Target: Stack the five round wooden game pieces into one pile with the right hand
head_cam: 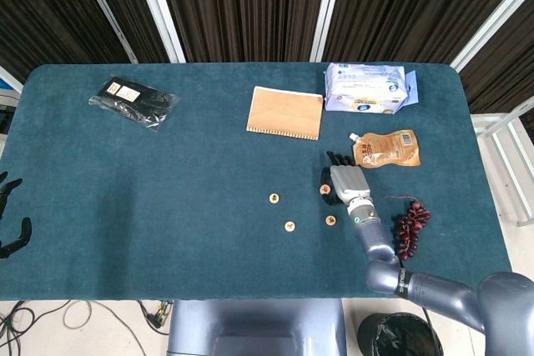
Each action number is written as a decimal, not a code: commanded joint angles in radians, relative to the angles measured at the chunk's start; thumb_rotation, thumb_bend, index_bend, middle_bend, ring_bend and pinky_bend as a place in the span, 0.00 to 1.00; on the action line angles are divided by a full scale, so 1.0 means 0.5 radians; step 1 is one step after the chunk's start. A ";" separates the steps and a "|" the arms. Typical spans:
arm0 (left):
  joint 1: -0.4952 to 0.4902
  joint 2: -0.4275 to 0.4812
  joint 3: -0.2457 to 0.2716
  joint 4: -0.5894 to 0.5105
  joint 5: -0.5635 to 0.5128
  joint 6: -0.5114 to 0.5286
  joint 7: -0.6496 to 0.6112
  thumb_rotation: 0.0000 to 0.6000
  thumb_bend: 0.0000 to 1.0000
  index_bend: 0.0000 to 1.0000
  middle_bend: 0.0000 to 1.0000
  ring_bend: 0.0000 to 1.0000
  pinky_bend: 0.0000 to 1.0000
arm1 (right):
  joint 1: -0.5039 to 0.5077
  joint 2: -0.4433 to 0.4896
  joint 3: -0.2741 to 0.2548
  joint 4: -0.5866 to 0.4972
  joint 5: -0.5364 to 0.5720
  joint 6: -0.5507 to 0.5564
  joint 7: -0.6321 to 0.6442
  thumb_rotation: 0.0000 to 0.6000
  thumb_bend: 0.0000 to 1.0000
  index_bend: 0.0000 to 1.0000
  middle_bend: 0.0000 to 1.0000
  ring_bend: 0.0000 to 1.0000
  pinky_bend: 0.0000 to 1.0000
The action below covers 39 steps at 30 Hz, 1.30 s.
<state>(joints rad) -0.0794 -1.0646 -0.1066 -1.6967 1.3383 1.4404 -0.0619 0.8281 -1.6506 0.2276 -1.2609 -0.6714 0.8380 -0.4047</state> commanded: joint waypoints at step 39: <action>0.002 0.001 0.002 -0.004 0.003 0.003 0.004 1.00 0.49 0.14 0.00 0.00 0.00 | -0.203 0.357 -0.064 -0.636 -0.337 0.351 0.066 1.00 0.42 0.41 0.00 0.00 0.00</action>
<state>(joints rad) -0.0786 -1.0643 -0.1055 -1.6987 1.3395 1.4419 -0.0598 0.7755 -1.5349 0.2301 -1.4801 -0.7757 0.9476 -0.3703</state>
